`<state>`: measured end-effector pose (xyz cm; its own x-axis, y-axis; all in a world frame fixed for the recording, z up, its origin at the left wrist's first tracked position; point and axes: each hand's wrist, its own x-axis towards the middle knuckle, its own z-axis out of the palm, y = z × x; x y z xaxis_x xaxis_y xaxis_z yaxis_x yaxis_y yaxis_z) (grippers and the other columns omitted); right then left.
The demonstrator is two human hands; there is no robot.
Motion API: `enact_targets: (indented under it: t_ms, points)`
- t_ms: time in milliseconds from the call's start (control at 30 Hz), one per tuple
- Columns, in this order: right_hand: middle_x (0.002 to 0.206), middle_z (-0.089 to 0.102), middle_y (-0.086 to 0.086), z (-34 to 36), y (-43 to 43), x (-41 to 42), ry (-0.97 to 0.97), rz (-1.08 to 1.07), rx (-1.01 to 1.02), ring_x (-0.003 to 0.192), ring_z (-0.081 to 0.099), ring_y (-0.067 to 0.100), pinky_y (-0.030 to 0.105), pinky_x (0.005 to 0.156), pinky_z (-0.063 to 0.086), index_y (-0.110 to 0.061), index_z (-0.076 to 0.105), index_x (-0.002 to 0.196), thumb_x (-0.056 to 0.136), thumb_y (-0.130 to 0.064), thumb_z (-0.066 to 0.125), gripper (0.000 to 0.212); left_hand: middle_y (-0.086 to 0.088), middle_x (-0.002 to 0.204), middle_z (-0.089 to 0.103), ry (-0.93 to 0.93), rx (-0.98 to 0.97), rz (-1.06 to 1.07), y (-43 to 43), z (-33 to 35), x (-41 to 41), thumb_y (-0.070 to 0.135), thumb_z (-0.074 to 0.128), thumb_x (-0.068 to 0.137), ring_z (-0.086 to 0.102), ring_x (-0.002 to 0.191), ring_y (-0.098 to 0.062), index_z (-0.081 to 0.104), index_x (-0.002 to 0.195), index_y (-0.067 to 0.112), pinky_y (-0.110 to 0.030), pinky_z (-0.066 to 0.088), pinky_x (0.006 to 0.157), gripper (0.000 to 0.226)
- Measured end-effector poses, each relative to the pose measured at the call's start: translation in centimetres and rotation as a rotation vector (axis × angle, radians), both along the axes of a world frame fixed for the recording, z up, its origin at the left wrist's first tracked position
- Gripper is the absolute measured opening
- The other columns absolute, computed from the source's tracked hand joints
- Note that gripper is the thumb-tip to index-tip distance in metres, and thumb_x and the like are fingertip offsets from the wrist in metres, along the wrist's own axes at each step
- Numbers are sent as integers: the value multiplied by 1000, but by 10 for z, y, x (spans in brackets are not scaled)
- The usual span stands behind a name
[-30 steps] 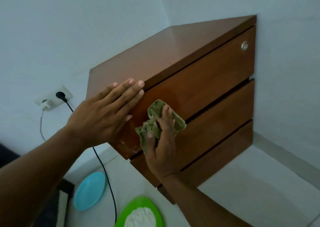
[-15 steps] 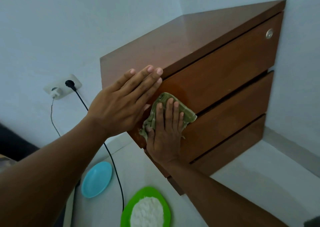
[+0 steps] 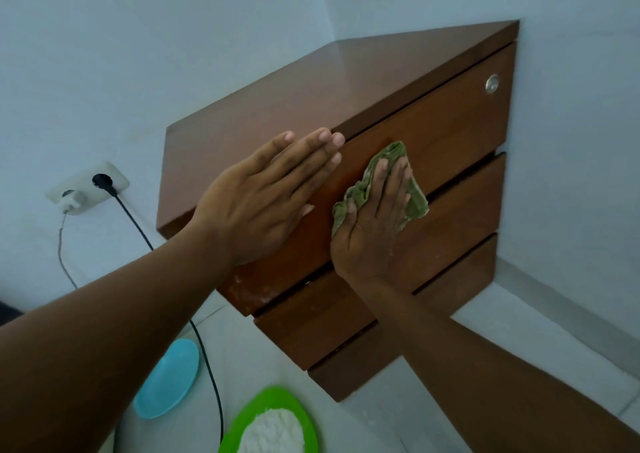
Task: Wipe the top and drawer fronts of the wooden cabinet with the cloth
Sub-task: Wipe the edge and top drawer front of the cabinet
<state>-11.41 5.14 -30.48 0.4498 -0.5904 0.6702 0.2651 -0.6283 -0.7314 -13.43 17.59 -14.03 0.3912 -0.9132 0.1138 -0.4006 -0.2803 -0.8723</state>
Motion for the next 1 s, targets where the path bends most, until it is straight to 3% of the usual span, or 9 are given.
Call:
enact_targets:
  t_ms: [167,300,433,500,600,700,833,933,1000]
  points:
    - [163,14,26,-2,-61,24,-73,-65,30,154,7,37,57,122,13,6,21,153,105,-23,30,57,-18,161,-32,-65,70,48,-18,-6,3,42,-5,102,-26,151,-32,-23,154,4,-47,-5,126,67]
    - [163,14,23,-2,-86,38,-76,-118,107,154,8,36,52,124,10,4,21,154,106,-27,25,57,-18,163,-26,-25,56,55,-22,-3,4,40,-1,104,-22,152,-32,-18,156,3,-47,-5,126,66]
    - [164,15,23,-1,-124,51,-67,-130,199,153,10,36,53,124,12,2,19,155,106,-25,26,56,-17,156,-42,-1,120,121,-48,-10,5,37,-5,104,-35,147,-32,-35,148,4,-46,-14,124,62]
    - [163,16,24,1,-143,58,-71,-136,241,152,12,38,51,124,13,3,21,154,105,-28,24,58,-18,156,-42,-17,112,101,-55,-15,9,36,-6,104,-33,147,-32,-35,148,3,-46,-13,124,62]
    - [164,15,22,4,-162,65,-54,-151,343,153,11,36,43,125,10,2,19,154,103,-33,18,62,-18,156,-41,-9,93,128,-54,-13,6,42,-2,103,-32,148,-33,-33,149,3,-46,-10,125,67]
    - [163,18,20,8,-169,67,-57,-146,411,153,15,34,28,122,6,0,18,155,103,-24,23,57,-18,158,-39,-22,75,112,-54,-12,5,44,0,103,-30,149,-32,-30,151,4,-45,-9,125,69]
    - [151,46,18,16,-177,56,-70,-168,546,140,44,31,23,117,26,-1,39,149,99,-11,38,51,-17,161,-32,-45,30,48,-51,-14,6,37,1,106,-24,151,-31,-24,154,4,-44,-7,126,63]
    - [126,67,12,27,-183,30,-28,-157,566,115,63,31,31,99,48,-9,56,136,97,-24,38,45,-18,165,-21,-35,-45,15,-52,-15,6,39,7,106,-16,154,-31,-14,157,2,-44,2,127,66]
    - [127,67,11,37,-166,3,-62,-87,446,114,61,25,20,94,45,-11,56,137,100,-21,43,41,-19,166,-14,-11,-150,31,-48,-16,4,39,15,106,-10,155,-30,-7,158,1,-45,5,127,68]
